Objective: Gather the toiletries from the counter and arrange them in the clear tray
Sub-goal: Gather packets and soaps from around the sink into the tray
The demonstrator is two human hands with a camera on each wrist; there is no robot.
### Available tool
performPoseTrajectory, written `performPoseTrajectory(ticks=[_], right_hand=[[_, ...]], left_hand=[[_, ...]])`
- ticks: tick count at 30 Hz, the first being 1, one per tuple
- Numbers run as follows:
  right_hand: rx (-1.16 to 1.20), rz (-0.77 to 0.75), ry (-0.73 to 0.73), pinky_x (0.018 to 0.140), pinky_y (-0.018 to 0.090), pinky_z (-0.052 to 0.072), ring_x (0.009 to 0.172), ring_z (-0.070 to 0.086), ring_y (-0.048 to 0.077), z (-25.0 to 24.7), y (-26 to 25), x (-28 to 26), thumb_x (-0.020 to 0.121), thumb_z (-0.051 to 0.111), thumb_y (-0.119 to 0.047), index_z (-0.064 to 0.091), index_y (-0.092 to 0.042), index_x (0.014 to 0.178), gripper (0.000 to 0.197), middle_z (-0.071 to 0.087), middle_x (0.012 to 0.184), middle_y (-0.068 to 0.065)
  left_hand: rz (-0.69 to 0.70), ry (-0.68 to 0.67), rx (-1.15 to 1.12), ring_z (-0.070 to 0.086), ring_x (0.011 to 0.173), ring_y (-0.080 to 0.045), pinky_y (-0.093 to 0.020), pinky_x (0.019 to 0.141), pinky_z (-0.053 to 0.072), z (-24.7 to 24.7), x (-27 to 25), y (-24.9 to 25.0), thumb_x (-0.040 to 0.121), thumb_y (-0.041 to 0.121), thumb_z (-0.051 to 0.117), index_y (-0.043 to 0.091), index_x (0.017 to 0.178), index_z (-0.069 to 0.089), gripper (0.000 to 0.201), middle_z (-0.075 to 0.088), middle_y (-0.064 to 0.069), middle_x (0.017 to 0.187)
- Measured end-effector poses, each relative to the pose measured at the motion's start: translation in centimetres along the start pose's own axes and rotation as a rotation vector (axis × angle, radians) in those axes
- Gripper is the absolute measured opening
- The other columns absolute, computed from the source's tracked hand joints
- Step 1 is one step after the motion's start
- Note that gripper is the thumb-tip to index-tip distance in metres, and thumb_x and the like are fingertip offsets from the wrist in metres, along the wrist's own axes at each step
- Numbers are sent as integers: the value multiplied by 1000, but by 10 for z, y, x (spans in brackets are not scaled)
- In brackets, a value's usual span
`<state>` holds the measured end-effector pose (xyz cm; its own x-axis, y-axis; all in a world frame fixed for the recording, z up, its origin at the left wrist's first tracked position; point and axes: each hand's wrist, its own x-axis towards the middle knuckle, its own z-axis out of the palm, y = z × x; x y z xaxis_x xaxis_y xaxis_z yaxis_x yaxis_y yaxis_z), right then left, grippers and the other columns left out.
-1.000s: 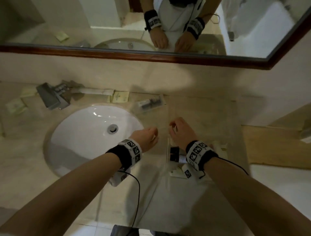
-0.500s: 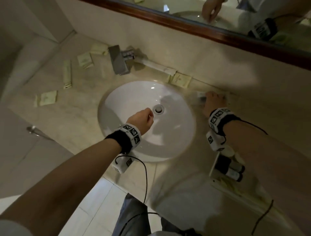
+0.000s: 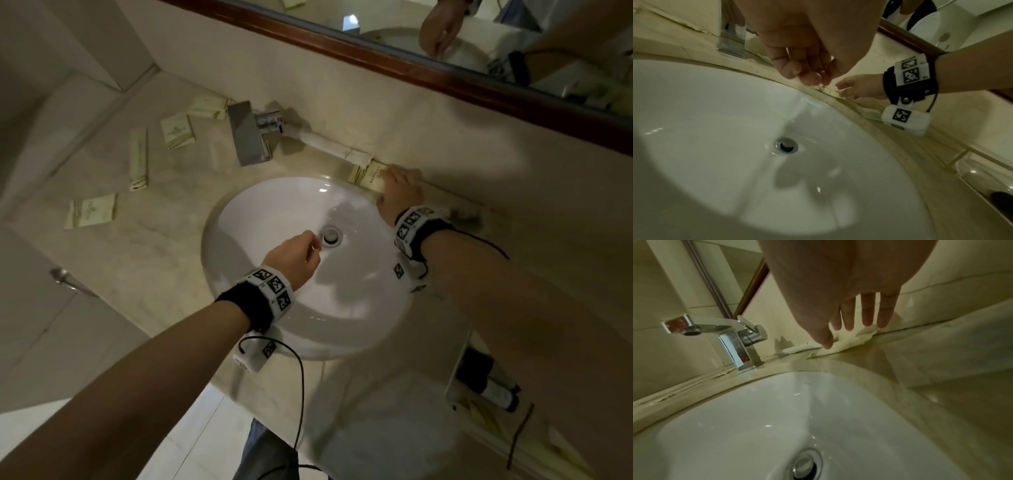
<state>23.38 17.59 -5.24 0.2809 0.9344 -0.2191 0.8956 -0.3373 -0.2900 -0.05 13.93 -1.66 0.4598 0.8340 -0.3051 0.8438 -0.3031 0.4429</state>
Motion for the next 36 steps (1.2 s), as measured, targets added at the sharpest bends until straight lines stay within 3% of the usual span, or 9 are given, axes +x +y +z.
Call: performPoseTrajectory(ticks=[6,10,16,19,23,27,29,32,36], right_hand=[[-230,81,17,105,46,31,131,28,37,4,2,20,93,47,-28,43,-5,127,41,39,138,18],[-103,74,32,101,47,37,127,32,36,8,9,25,88,56,-35,42,-3,125,51,38,137,18],[-135,-35,100,103,44,30,125,35,33,13,2,28,90,46,-16,49,1,118,32,47,131,20],[-27,9,129,102,44,30,124,38,32,4,1,18,90,45,-18,53,0,115,31,48,129,19],[210,170,263,79,39,46,86,55,30,-24,-6,-23,93,41,-22,56,-10,94,19,58,91,13],[538,215,146,52,17,30,66,44,15,-45,2,-88,93,46,-26,51,-14,84,16,47,72,-3],[708,253,122,57,17,34,66,46,13,-50,15,-125,91,51,-27,53,-14,78,19,50,72,-2],[931,342,121,69,31,44,70,50,17,-51,35,-178,90,55,-22,48,-21,66,25,50,69,0],[1106,514,96,66,24,45,68,49,12,-38,57,-243,91,53,-14,48,-17,69,24,47,69,0]], left_hand=[[-7,-49,38,61,86,-29,-36,77,46,-10,-1,-18,93,23,46,13,107,55,20,65,-7,93],[5,-72,65,61,85,-27,-33,74,44,-17,6,-22,94,25,45,14,107,55,19,62,-4,89],[35,-83,53,50,72,-19,-30,69,41,-14,5,-21,94,23,45,14,105,54,17,50,5,77],[52,-109,65,49,70,-19,-31,71,44,-13,-1,-20,94,22,46,13,105,55,17,48,6,73],[113,-141,71,60,81,-27,-32,72,44,-13,-3,0,94,23,45,14,106,54,18,52,4,79],[205,-117,-99,61,91,-25,-31,81,47,-4,1,54,95,25,46,11,112,52,23,62,-4,99],[213,-99,-223,60,100,-24,-31,88,46,1,0,89,96,28,45,9,125,45,34,60,-5,116],[191,-169,-374,60,108,-23,-25,84,38,8,-7,132,97,31,44,8,137,32,48,55,-3,129],[198,-307,-406,62,100,-29,-29,78,44,36,-12,160,90,24,57,6,129,40,46,61,-11,107]])
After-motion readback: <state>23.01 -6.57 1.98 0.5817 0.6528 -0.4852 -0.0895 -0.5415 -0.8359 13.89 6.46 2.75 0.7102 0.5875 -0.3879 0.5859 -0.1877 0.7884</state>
